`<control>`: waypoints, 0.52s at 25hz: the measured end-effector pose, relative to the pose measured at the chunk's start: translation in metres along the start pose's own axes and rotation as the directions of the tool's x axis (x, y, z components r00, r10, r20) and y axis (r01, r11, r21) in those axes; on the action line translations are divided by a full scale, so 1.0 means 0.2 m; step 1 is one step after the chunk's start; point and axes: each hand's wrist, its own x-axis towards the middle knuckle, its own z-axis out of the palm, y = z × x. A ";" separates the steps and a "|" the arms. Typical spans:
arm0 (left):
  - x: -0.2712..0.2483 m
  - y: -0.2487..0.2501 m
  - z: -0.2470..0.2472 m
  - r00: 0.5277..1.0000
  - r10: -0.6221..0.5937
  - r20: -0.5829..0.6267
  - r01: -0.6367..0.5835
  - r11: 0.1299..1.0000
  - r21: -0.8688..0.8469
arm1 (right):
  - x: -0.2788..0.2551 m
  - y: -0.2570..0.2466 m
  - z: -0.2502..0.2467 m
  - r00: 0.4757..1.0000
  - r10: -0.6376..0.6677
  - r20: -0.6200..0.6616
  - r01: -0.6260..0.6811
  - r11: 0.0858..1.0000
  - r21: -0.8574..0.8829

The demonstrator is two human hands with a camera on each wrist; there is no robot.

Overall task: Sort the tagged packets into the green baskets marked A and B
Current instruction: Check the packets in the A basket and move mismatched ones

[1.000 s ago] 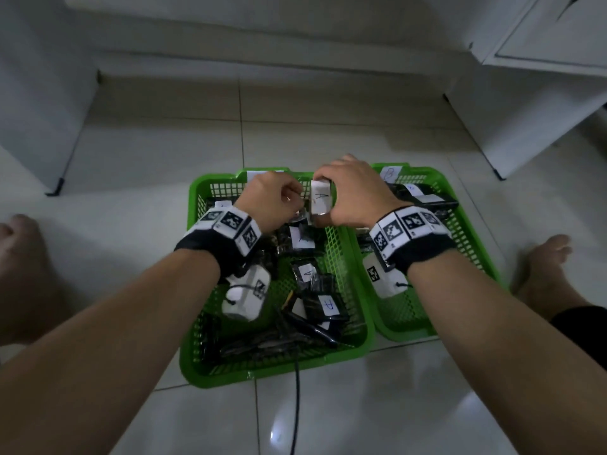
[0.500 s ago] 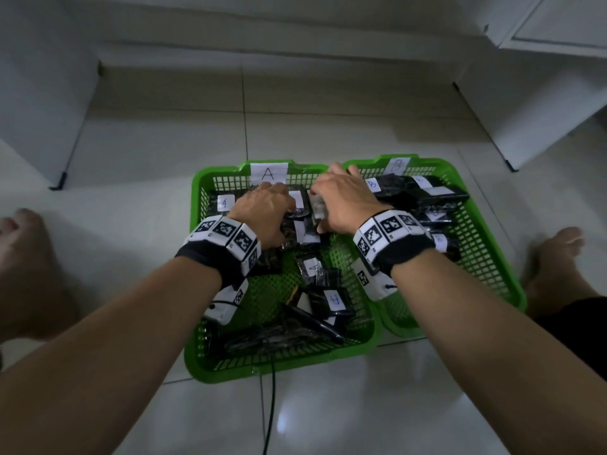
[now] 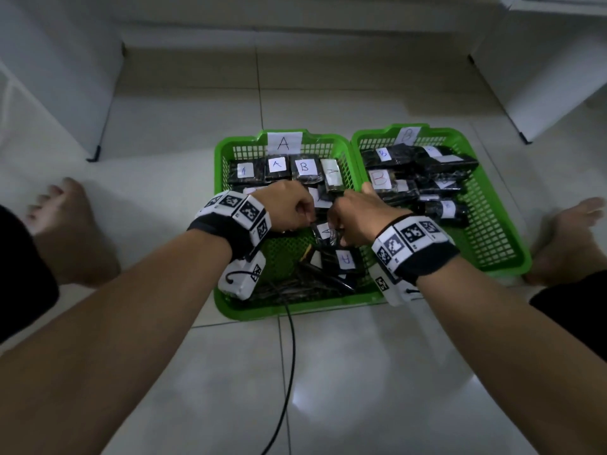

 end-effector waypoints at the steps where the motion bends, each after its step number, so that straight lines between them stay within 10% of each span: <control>1: -0.01 0.00 0.01 1.000 -0.019 0.015 0.019 1.000 -0.024 | -0.01 0.01 -0.02 1.000 0.005 -0.003 -0.004 0.999 0.045; 6: 0.01 0.02 0.07 0.990 -0.090 0.110 0.131 0.880 -0.456 | -0.03 0.12 -0.11 0.998 0.009 -0.060 0.018 0.898 0.439; 13: 0.01 0.02 0.02 0.987 -0.161 -0.026 0.113 0.788 -0.605 | -0.11 0.18 -0.10 0.976 0.134 -0.170 0.098 0.427 0.899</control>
